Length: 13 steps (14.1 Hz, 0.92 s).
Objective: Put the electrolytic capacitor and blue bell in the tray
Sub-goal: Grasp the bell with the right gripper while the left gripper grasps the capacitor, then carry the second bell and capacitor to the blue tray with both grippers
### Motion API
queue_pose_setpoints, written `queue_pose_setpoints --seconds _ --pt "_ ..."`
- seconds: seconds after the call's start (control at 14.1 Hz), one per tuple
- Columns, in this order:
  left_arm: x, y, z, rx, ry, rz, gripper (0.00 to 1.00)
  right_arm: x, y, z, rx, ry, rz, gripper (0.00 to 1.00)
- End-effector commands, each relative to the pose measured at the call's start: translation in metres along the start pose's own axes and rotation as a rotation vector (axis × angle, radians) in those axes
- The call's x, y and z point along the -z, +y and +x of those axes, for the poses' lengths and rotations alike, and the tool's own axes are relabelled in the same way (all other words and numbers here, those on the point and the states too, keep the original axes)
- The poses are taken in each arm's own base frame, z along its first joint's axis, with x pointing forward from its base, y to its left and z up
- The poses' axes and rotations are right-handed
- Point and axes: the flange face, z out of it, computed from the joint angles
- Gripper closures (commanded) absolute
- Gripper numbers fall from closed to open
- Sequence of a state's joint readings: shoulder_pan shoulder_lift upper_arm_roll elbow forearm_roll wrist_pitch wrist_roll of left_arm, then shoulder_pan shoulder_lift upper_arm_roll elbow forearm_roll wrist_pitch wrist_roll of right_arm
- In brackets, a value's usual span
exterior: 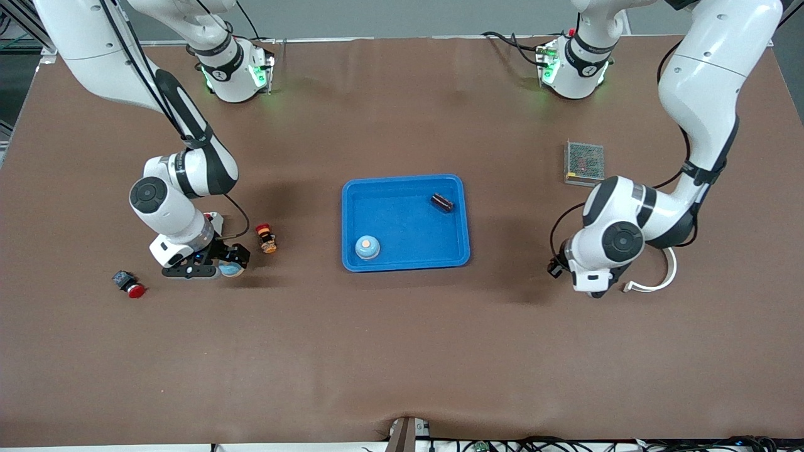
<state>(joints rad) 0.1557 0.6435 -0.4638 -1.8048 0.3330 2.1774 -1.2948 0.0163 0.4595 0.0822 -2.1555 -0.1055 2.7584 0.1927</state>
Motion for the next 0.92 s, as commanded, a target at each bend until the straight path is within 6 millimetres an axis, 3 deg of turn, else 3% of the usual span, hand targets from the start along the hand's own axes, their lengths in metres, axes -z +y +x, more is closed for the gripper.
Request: queue_pose_setpoints --seconds 0.0,0.42,0.78,0.85 --pt "0.010 0.024 -0.052 0.067 0.026 0.004 1.00 0.002 0.000 -0.005 0.003 0.016 -0.001 0.00" --pt "0.042 0.058 -0.133 0.175 0.023 -0.052 1.00 -0.006 0.003 -0.006 0.000 0.014 0.000 0.00" --pt "0.054 0.097 -0.204 0.261 -0.001 -0.099 1.00 -0.013 0.006 -0.006 -0.002 0.005 0.000 0.00" --pt "0.053 0.104 -0.215 0.277 -0.008 -0.104 1.00 -0.014 0.006 -0.007 0.004 0.003 0.000 0.19"
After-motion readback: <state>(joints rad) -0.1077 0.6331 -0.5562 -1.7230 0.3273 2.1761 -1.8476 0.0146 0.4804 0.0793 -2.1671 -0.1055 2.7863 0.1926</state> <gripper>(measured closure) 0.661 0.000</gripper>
